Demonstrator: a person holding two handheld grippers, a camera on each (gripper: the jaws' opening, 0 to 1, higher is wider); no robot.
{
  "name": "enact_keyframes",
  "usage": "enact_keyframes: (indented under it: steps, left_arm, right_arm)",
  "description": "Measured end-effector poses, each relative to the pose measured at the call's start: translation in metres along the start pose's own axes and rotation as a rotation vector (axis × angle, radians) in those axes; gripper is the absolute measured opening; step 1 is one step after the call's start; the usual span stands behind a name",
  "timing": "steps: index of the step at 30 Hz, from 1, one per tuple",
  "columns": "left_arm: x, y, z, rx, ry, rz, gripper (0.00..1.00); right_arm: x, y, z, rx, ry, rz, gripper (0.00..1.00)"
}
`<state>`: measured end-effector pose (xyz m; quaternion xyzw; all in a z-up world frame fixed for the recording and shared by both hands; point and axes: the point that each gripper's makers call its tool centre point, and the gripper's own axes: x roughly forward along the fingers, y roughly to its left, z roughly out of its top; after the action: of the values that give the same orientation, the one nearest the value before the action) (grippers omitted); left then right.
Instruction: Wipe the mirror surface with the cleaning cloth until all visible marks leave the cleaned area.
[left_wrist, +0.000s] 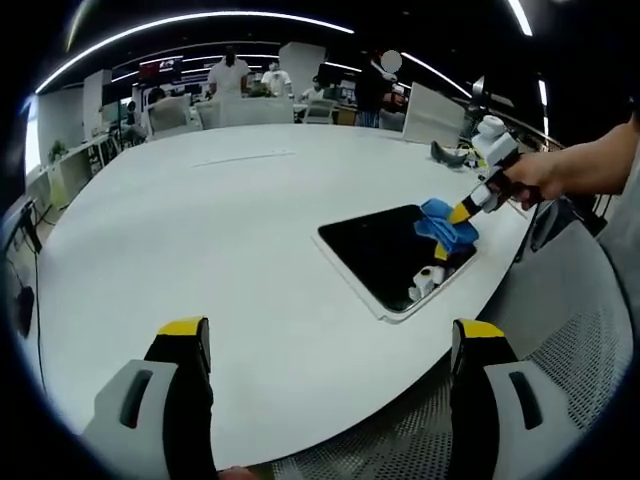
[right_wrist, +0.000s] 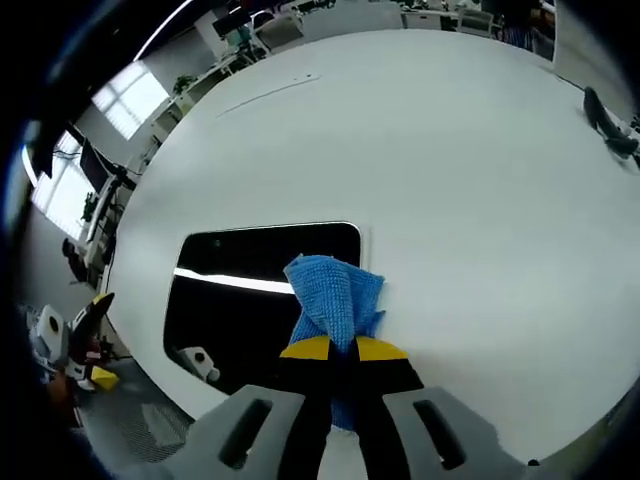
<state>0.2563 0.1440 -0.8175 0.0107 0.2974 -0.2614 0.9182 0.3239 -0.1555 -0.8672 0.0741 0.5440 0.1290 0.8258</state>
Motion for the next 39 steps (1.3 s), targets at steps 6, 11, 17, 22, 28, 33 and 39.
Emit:
enact_keyframes:
  steps: [6,11,17,22,28,33,39]
  left_arm:
    - [0.0,0.001,0.001,-0.001,-0.006,0.003,0.99]
    - [-0.001,0.001,0.001,-0.003,-0.009,0.002,0.99]
    - [0.0,0.0,0.001,-0.004,-0.008,0.0,0.99]
    - [0.0,0.001,0.001,-0.005,-0.009,0.0,0.99]
    - [0.0,0.001,0.001,-0.007,-0.011,0.0,0.99]
    - [0.0,0.001,0.002,-0.007,-0.013,0.001,0.99]
    - [0.0,0.001,0.002,-0.007,-0.013,0.001,0.99]
  right_arm:
    - [-0.004,0.003,-0.011,0.049,0.006,0.025,0.01]
    - [-0.006,0.005,-0.016,0.046,0.005,0.023,0.02]
    - [-0.008,0.007,-0.02,0.069,0.002,0.017,0.02]
    - [-0.01,0.009,-0.025,0.067,0.009,0.023,0.02]
    - [-0.013,0.012,-0.032,0.075,0.009,0.014,0.02]
    - [-0.014,0.012,-0.036,0.092,0.008,0.013,0.01]
    - [-0.013,0.012,-0.034,0.089,0.007,0.005,0.01]
